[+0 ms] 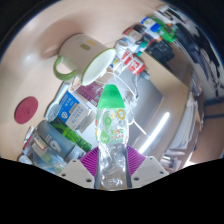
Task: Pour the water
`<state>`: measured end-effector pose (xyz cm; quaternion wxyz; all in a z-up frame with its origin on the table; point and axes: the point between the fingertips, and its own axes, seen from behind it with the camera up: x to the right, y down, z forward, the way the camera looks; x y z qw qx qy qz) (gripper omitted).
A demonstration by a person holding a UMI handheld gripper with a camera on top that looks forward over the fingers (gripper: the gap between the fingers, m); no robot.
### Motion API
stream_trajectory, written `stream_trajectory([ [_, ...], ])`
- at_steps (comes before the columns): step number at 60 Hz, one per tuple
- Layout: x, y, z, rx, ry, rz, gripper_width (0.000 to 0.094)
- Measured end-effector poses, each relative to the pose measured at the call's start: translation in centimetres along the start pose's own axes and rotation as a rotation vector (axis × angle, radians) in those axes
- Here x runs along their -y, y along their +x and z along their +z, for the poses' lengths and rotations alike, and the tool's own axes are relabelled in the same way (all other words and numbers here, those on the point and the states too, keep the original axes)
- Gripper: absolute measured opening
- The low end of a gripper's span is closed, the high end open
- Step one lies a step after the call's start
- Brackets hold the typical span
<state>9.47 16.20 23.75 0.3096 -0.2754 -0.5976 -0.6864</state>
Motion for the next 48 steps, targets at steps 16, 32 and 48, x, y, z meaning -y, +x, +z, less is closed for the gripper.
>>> stream_trajectory([
  [16, 2.3, -0.5, 0.4, 0.013, 0.062, -0.158, 0.0361],
  [32, 0.6, -0.5, 0.5, 0.011, 0.023, 0.089, 0.0363],
  [48, -1.9, -6.1, -0.8, 0.174, -0.128, 1.427, 0.0364],
])
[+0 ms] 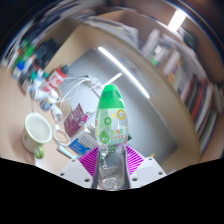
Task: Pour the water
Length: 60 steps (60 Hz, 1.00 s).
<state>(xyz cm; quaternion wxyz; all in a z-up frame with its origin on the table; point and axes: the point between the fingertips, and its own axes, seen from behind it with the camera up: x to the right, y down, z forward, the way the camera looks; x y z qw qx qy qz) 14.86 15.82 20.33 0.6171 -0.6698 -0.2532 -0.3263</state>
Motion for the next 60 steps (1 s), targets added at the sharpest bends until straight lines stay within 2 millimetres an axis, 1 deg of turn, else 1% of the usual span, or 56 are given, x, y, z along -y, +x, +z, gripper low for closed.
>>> stream_trajectory([
  [3, -1.7, -1.6, -0.1, 0.047, -0.012, 0.253, 0.0365],
  [4, -2.2, -1.6, -0.1, 0.070, -0.020, 0.325, 0.0364],
  [8, -4.1, -3.0, -0.1, 0.122, -0.040, 0.577, 0.0364],
  [10, -5.4, -5.6, 0.1, 0.131, -0.045, 0.698, 0.0362],
  [11, -5.8, -4.9, 0.4, 0.164, -0.073, 0.724, 0.0363],
  [13, -7.0, -5.4, 0.5, 0.173, -0.090, 0.781, 0.0363],
  [14, -7.4, -5.4, 0.6, 0.179, -0.092, 0.795, 0.0363],
  [15, -7.6, -5.0, 1.1, 0.198, -0.098, 0.795, 0.0362],
  [16, -8.5, -7.5, 0.7, 0.158, -0.070, 0.834, 0.0362],
  [17, -8.7, -6.3, 0.9, 0.175, -0.089, 0.821, 0.0363],
  [18, -9.1, -6.8, 1.1, 0.175, -0.093, 0.830, 0.0363],
  [20, -9.6, -7.0, 1.3, 0.177, -0.100, 0.833, 0.0365],
  [23, -9.2, -6.9, 1.2, 0.188, -0.060, 0.837, 0.0363],
  [25, -9.3, -7.2, 1.2, 0.182, -0.054, 0.836, 0.0363],
  [36, -9.2, -7.1, 0.7, 0.167, 0.003, 0.820, 0.0364],
  [44, -9.5, -6.8, 0.4, 0.147, 0.018, 0.870, 0.0383],
  [47, -9.5, -6.7, 0.4, 0.143, 0.018, 0.881, 0.0414],
  [51, -9.5, -6.7, 0.4, 0.147, 0.017, 0.873, 0.0482],
  [53, -9.8, -7.1, 0.4, 0.162, -0.009, 0.866, 0.0524],
  [55, -10.4, -7.6, 0.4, 0.176, -0.056, 0.861, 0.0604],
  [56, -10.6, -7.7, 0.4, 0.181, -0.069, 0.864, 0.0667],
  [59, -10.7, -7.4, 0.2, 0.180, -0.073, 0.885, 0.0822],
  [60, -10.8, -7.3, 0.0, 0.176, -0.075, 0.892, 0.0847],
])
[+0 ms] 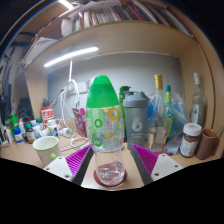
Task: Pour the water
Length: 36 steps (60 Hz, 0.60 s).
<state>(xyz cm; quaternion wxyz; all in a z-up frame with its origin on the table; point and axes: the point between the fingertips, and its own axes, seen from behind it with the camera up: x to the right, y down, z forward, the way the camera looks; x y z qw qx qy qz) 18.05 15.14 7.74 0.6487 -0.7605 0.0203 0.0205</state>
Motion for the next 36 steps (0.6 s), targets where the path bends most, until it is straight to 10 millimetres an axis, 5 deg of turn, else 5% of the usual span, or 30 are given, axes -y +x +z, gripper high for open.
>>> stream_trajectory([
  [16, -0.9, 0.6, -5.7, -0.003, -0.058, 0.061, 0.0843],
  [36, 1.2, -3.3, -22.5, 0.058, -0.017, -0.014, 0.0841],
])
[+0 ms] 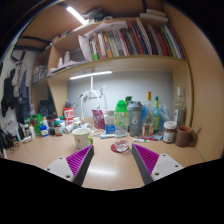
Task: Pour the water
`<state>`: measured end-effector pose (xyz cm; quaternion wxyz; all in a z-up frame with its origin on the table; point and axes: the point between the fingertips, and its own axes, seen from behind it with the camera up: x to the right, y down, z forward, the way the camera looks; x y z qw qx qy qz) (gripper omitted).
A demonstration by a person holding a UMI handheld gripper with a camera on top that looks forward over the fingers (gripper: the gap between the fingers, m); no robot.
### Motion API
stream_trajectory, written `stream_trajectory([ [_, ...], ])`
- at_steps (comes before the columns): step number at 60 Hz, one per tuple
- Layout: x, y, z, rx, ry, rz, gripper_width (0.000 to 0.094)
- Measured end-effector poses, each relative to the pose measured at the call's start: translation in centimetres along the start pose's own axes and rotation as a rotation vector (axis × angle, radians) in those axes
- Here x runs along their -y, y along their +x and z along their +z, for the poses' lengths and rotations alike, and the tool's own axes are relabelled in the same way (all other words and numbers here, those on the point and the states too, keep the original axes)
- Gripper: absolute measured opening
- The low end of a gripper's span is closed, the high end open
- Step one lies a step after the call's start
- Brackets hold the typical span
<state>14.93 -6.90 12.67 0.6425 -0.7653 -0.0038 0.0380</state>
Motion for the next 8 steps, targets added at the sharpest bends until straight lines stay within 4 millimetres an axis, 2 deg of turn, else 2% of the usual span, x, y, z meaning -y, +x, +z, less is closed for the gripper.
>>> stream_trajectory([
  [8, 0.9, -2.0, -6.3, 0.024, 0.041, -0.022, 0.0842],
])
